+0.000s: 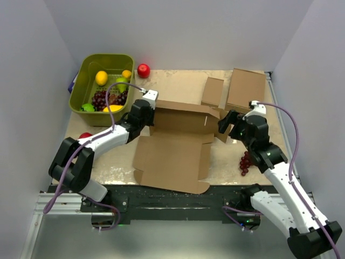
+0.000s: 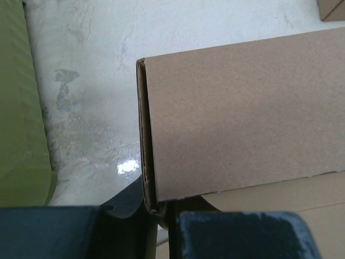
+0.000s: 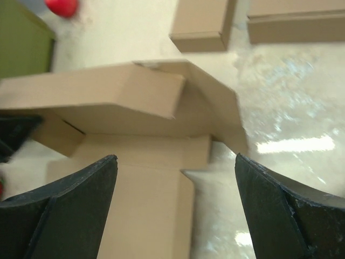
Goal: Fold the paper box
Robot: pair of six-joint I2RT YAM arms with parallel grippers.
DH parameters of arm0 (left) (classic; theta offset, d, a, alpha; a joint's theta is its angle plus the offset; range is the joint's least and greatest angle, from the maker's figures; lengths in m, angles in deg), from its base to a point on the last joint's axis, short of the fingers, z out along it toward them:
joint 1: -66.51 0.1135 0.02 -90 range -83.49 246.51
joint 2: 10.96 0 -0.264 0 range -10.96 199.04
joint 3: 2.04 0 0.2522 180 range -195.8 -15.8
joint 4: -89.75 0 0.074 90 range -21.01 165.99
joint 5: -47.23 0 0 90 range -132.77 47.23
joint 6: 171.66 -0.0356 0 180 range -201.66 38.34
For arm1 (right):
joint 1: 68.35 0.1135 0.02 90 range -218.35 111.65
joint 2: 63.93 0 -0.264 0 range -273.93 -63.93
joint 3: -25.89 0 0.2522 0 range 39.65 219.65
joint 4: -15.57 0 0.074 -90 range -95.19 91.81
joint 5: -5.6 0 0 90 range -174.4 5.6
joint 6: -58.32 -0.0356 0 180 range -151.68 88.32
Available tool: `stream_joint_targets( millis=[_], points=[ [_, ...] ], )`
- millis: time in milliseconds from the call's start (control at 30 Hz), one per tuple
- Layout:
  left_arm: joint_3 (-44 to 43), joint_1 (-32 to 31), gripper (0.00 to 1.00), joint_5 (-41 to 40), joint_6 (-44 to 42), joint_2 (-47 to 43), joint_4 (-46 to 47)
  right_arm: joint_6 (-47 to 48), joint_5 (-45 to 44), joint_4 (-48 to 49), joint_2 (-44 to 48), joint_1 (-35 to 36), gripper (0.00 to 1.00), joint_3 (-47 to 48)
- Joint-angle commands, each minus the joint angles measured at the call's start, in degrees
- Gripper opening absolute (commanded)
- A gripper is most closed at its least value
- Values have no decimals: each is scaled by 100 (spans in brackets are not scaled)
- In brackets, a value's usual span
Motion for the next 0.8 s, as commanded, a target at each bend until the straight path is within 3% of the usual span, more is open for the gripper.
stream_joint_targets(
  millis=[0,167,400,533,767],
  points=[
    [195,108,0,403,-214,-152,-142,234,-735,-764,-182,-24,98,192],
    [257,143,0,500,-284,-117,-18,224,-604,-273,-472,-24,99,-203],
    [512,178,0,474,-346,-381,342,356,-550,1211,-430,-50,99,-854],
    [486,240,0,561,-407,-416,325,453,-954,1283,-464,-102,98,-968],
    [539,240,0,729,-478,-425,386,593,-675,2231,-569,-173,95,-1311]
  ],
)
